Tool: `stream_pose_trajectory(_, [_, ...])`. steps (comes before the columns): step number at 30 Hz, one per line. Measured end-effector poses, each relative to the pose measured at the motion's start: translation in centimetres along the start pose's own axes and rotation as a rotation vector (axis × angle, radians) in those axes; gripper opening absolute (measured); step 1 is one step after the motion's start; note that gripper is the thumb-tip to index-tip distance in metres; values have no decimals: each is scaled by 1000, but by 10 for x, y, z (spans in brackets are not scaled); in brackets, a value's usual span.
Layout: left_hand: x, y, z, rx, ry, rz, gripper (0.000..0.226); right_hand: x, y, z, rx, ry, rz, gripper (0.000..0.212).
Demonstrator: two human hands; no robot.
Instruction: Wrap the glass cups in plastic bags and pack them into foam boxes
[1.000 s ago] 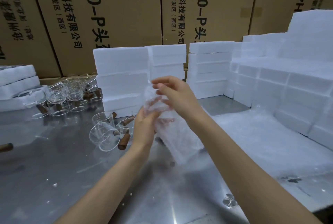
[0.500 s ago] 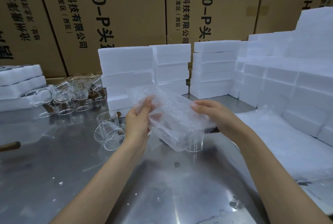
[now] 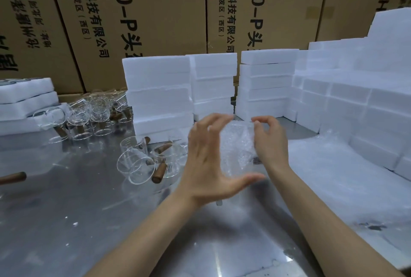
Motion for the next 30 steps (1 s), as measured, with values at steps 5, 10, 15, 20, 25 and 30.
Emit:
stream_pose_trajectory(5, [-7, -1, 11, 179, -60, 3, 57, -5, -1, 3, 60, -53, 22, 21])
stream_pose_trajectory(10, [-5, -37, -3, 126, -4, -297, 24, -6, -3, 2, -132, -112, -4, 24])
stream_pose_trajectory(15, [-2, -67, -23, 123, 169, -514, 24, -4, 10, -7, -739, -228, 43, 53])
stream_pose_trajectory(20, [-1, -79, -34, 31, 315, -649, 27, -5, 20, -13, -903, -349, 218, 56])
stream_pose_trajectory(25, [-1, -77, -34, 73, 328, -607, 24, -12, 22, -4, -781, -529, 340, 50])
stream_pose_trajectory(30, [-1, -66, -24, 231, 154, -433, 27, -8, -5, -2, -240, -411, 174, 42])
Point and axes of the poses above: each hand's wrist, its own x-axis towards the middle knuckle, its own z-axis out of the palm, y = z × x, the point moved 5 cm from there along x, towards the middle knuckle, and after that the axes turned 10 degrees about x, right-handed, at the moved point
